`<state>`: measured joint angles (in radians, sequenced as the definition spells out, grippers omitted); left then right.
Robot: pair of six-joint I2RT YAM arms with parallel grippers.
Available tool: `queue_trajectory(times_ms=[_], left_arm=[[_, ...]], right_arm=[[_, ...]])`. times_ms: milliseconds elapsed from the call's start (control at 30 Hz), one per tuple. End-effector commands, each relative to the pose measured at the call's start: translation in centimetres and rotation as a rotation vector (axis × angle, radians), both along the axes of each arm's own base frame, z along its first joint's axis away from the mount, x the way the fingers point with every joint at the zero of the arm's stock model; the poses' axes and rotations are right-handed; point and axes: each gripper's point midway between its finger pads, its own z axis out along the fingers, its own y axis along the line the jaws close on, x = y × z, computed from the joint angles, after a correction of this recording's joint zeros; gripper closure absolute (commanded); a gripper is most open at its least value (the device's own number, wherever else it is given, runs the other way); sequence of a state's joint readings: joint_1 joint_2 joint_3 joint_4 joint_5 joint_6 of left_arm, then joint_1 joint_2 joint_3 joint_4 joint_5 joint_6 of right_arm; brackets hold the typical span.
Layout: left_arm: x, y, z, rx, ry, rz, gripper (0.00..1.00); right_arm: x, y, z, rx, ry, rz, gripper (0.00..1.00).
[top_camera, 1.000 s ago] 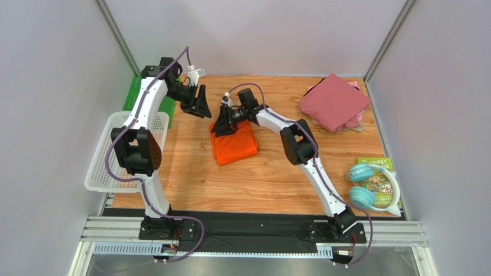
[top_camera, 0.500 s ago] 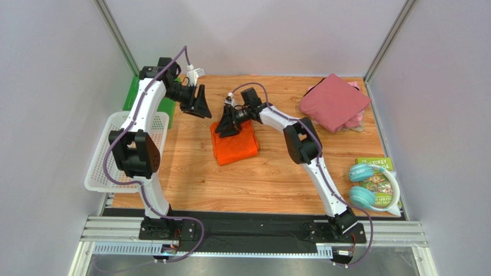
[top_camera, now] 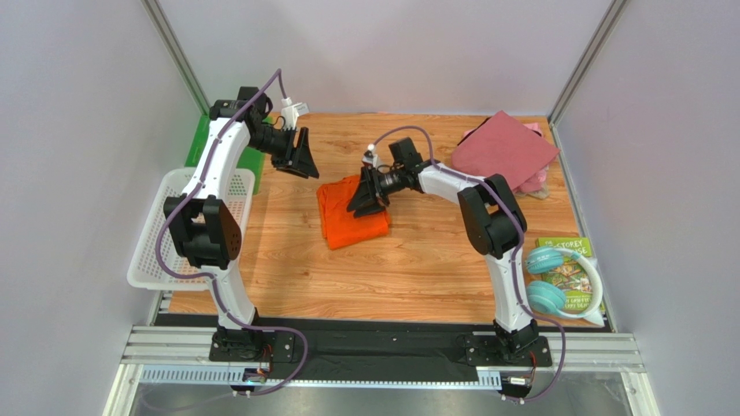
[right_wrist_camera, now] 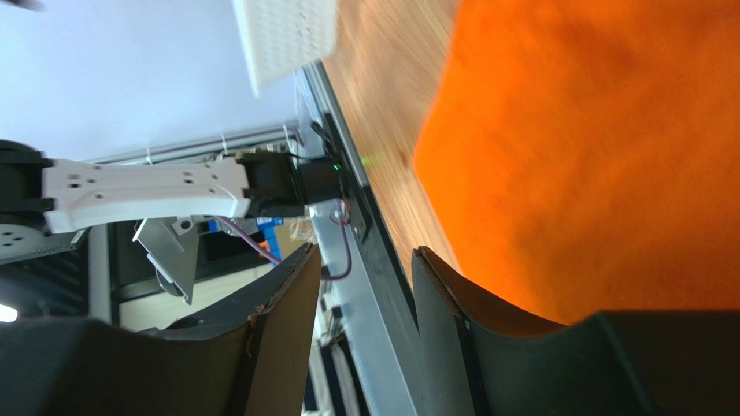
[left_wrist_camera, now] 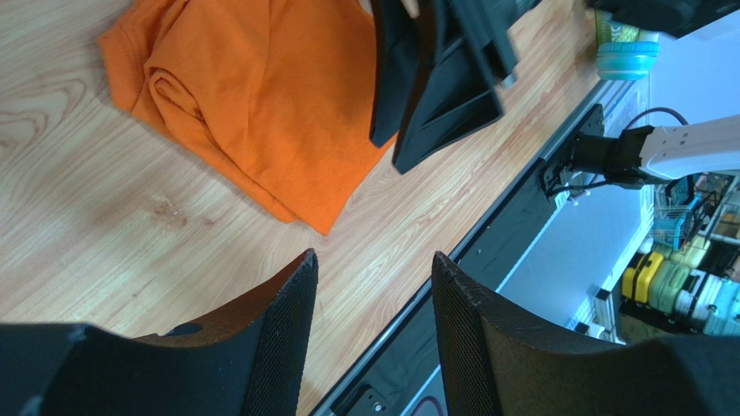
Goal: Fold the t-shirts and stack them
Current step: Fold the tshirt
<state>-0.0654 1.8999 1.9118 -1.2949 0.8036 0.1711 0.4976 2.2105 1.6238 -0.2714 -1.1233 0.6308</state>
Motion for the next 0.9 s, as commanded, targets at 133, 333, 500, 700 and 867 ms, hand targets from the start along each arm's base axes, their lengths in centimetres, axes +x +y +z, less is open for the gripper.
queue_trajectory(times_ms=[133, 333, 500, 700, 867], left_arm=[[0.1, 0.0, 1.6, -0.019, -0.061, -0.022, 0.42], [-0.1, 0.1, 1.8, -0.015, -0.066, -0.027, 0.42], [-0.3, 0.1, 2.0, -0.015, -0.063, -0.027, 0.42], [-0.2, 0.0, 2.7, -0.021, -0.079, -0.026, 0.42], [-0.1, 0.0, 2.7, -0.019, -0.078, -0.021, 0.42]], right_arm=[[-2.4, 0.1, -6.3, -0.052, 0.101, 0.008, 0.52], [-2.9, -0.2, -9.1, -0.087, 0.160, -0.001, 0.54], [-2.6, -0.1, -5.0, -0.052, 0.084, -0.010, 0.54], [-2.8, 2.0, 1.4, 0.016, -0.020, 0.012, 0.53], [-3.9, 4.8, 0.5, 0.016, 0.006, 0.070, 0.54]])
